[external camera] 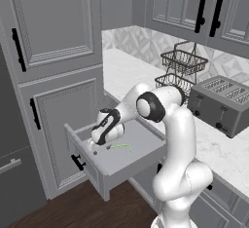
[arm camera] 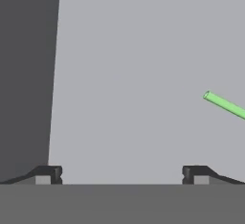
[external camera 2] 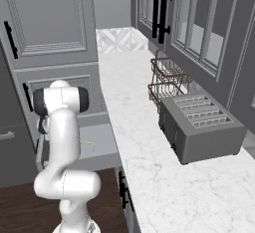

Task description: Take a straw from the drawer in front and place it inside the glass cup on the dining counter.

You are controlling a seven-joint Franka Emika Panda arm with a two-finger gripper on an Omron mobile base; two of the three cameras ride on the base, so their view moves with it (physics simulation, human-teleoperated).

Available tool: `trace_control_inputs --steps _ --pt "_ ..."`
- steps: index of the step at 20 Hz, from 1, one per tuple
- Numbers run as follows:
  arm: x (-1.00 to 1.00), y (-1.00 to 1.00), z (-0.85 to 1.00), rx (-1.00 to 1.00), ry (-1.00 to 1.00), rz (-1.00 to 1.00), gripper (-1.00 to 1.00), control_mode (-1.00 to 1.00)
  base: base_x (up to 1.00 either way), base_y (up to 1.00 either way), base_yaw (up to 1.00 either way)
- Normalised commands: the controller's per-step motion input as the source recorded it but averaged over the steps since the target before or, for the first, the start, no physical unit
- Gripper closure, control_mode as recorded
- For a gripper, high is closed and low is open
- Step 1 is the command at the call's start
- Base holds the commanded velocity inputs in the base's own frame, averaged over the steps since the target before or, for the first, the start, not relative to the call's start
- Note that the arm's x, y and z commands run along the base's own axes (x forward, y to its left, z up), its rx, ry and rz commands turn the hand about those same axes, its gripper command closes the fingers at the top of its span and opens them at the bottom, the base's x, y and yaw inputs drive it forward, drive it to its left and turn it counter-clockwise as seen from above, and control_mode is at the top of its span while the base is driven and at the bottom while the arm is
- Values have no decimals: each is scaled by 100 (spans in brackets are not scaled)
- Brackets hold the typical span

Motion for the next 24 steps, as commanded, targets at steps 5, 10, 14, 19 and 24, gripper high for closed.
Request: trace_control_inputs --steps 5,10,14,19,24 --pt "-32 92 -7 0 0 0 -100 -100 0 0 0" --pt "-41 89 7 0 0 -3 -100 -100 0 0 0" --pt "4 -13 46 -5 0 -15 -100 -100 0 0 0" --pt "24 -79 12 -16 0 -17 -100 -100 0 0 0" --pt "15 -74 0 -11 0 -8 -100 -100 0 0 0"
